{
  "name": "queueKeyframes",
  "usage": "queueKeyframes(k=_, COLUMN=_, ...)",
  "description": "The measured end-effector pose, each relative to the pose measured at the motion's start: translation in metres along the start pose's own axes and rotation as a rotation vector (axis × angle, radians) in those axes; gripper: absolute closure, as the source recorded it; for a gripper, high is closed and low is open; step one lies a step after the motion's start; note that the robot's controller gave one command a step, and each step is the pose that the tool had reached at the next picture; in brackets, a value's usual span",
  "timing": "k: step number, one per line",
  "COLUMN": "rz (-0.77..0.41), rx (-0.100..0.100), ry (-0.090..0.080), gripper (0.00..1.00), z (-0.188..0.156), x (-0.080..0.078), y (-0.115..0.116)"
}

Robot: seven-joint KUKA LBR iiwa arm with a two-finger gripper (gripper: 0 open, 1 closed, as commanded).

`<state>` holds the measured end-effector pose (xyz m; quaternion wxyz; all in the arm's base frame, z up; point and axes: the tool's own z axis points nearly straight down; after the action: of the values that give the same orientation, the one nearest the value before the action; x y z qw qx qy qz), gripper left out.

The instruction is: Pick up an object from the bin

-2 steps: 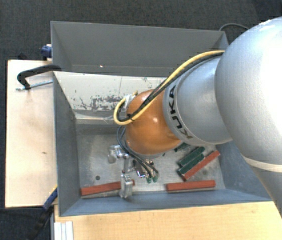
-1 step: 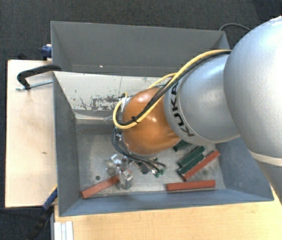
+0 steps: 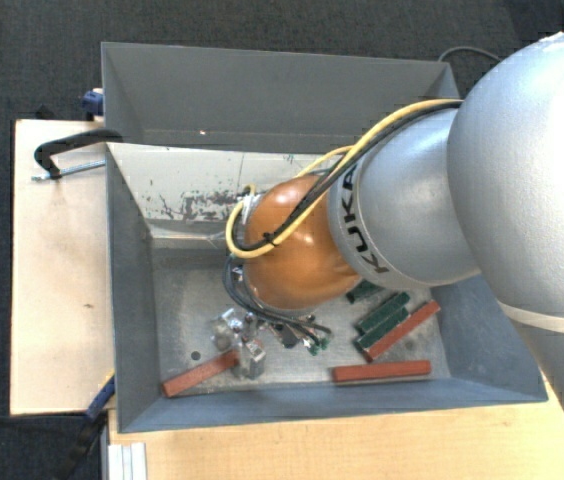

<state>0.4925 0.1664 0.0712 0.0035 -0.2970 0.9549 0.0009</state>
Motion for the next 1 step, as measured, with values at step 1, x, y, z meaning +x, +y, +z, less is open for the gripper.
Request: queueKeyframes(k=1, rz=0.0, rx=0.0, ry=0.001, gripper=1.0, z=-0.002, x=0.0003, y=0.0002)
